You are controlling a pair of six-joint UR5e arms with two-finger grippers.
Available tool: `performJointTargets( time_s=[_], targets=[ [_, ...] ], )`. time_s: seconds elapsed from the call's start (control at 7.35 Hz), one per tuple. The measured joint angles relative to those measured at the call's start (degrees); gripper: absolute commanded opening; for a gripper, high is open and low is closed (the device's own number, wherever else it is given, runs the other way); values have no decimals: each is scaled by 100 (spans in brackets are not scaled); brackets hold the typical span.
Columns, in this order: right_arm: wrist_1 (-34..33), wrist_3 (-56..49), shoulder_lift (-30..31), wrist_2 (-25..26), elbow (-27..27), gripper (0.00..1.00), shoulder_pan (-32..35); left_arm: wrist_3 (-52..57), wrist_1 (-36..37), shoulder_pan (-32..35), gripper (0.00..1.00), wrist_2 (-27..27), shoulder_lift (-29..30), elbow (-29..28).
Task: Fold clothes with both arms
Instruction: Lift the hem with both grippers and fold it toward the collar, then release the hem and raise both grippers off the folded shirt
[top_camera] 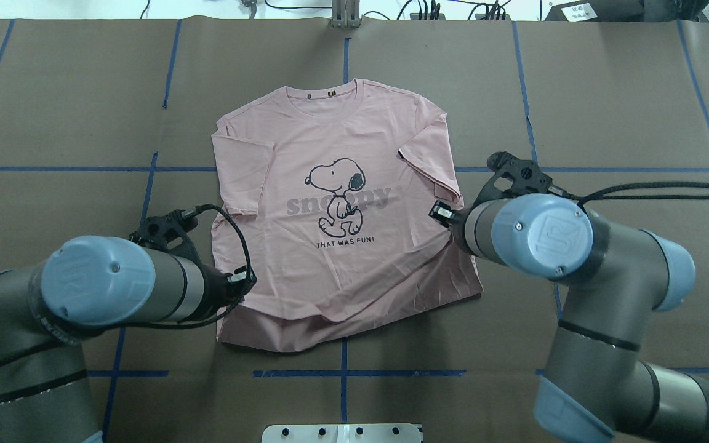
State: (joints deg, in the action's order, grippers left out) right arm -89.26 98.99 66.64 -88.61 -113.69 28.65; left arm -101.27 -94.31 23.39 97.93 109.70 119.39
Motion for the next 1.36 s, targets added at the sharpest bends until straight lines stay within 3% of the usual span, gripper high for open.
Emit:
performJointTargets(
  time_s=[0.27, 0.68, 1.36],
  targets=[
    [72, -581, -779, -421, 1236, 0, 731, 499, -234, 545, 0, -395, 239, -669],
    [835, -853, -1792, -987, 3280, 0, 1531, 1003, -1200, 1382, 0, -557, 726, -2101],
    [1444, -917, -2588, -1019, 4919, 0, 1687, 1678, -2084, 1989, 0, -692, 1219, -3484]
  ],
)
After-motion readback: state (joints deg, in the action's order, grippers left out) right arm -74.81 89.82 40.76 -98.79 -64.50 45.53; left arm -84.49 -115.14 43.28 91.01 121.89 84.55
